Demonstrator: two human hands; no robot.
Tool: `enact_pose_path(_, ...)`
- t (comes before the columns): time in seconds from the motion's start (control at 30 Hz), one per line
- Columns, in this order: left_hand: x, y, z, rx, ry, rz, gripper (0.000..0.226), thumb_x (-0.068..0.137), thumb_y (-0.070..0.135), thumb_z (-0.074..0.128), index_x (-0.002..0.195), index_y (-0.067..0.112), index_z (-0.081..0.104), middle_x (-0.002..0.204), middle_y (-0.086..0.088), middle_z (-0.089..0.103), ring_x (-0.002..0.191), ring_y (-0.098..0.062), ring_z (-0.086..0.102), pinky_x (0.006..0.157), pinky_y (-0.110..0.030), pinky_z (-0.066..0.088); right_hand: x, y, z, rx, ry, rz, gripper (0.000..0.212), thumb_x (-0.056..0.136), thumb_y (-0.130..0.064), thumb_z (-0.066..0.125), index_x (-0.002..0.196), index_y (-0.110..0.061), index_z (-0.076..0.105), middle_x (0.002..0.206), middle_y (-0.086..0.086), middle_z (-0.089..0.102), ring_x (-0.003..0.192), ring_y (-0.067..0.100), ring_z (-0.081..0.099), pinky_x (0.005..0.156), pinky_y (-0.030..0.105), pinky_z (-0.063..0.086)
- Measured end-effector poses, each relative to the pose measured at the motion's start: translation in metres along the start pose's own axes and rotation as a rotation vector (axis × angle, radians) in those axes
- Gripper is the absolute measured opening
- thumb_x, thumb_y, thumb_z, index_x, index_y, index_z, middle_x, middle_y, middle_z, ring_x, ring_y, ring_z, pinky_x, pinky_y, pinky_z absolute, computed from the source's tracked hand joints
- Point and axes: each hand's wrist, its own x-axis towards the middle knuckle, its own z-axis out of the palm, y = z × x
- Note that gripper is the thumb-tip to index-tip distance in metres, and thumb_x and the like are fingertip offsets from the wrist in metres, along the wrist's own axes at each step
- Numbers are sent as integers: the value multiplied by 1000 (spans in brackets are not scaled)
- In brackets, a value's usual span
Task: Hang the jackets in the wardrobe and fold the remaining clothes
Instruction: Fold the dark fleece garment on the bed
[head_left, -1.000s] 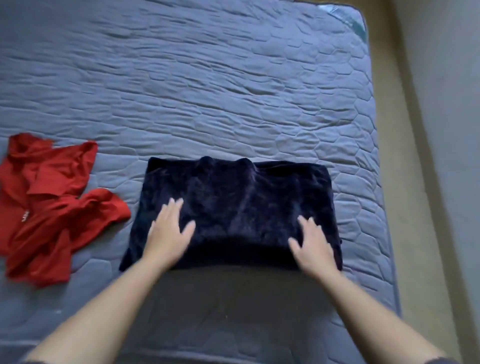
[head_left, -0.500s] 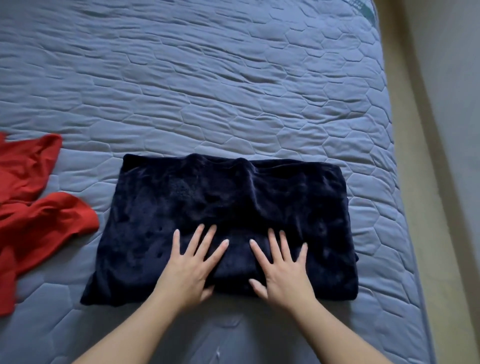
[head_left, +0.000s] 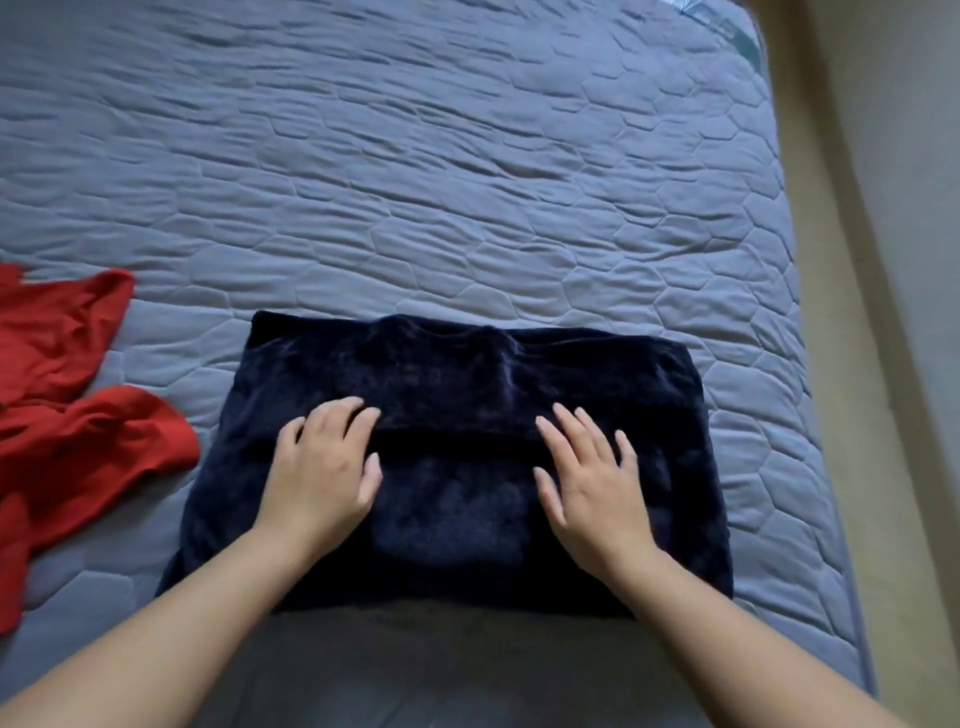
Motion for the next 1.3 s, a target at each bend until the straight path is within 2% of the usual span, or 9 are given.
enact_pose_path(0.1,31,11,25,7,-159,-5,60,95,53,29,151,34,17,160,0,9,147,-23,4,112,-59,12,59,-13,20,-21,-174,-32,55,99,-53,21,151,-37,15,162,-7,1,149,20,-5,116,57,2)
enact_pose_path(0.17,42,-1,47,45,-213,-94,62,93,62,19,150,41,8,161,7,-1,147,-16,-6,111,-62,3,76,8,38,-38,-246,98,56,97,-59,17,150,-43,8,161,-10,-5,148,19,-10,115,57,-2)
enact_pose_path(0.33,56,-53,53,-19,18,-348,61,95,54,30,150,31,20,161,-2,8,147,-21,2,105,-72,2,71,79,39,-177,-161,337,59,96,-59,18,151,-40,8,162,-8,-1,149,18,-5,114,59,0)
enact_pose_path(0.57,116,-88,9,84,79,-153,55,95,20,48,147,21,32,147,-4,42,141,-25,27,108,-68,6,113,108,4,-188,-47,313,57,98,-22,37,151,-29,17,157,-2,25,147,24,14,112,63,7)
enact_pose_path(0.77,147,-91,-9,357,23,-201,21,95,25,48,99,14,65,106,-8,62,109,-29,54,108,-61,19,130,131,-17,-489,-7,344,21,88,-20,53,107,-21,61,113,2,60,111,24,52,96,40,32)
enact_pose_path(0.87,155,-80,-4,236,113,-313,23,94,23,50,110,11,61,117,-16,55,115,-33,48,108,-60,19,132,132,-13,-345,61,505,32,89,-17,51,120,-20,57,125,9,52,120,28,45,99,46,32)
enact_pose_path(0.97,129,-70,18,-187,97,-440,50,96,29,48,142,15,36,152,-12,30,142,-27,23,112,-58,14,105,119,6,25,50,713,62,94,-38,51,148,-27,21,158,10,13,143,35,17,104,62,26)
enact_pose_path(1.1,33,-105,44,-251,11,-553,60,98,41,43,149,16,25,157,-13,21,144,-29,20,113,-56,18,54,109,19,294,16,948,77,93,-50,47,153,-19,8,156,19,15,137,39,30,106,53,30)
enact_pose_path(1.3,-59,-105,44,-420,114,-684,40,88,19,66,120,-3,57,116,-29,57,110,-44,52,94,-50,40,53,77,2,-96,-102,250,69,95,-39,46,153,-25,11,162,-3,6,148,21,7,115,52,13)
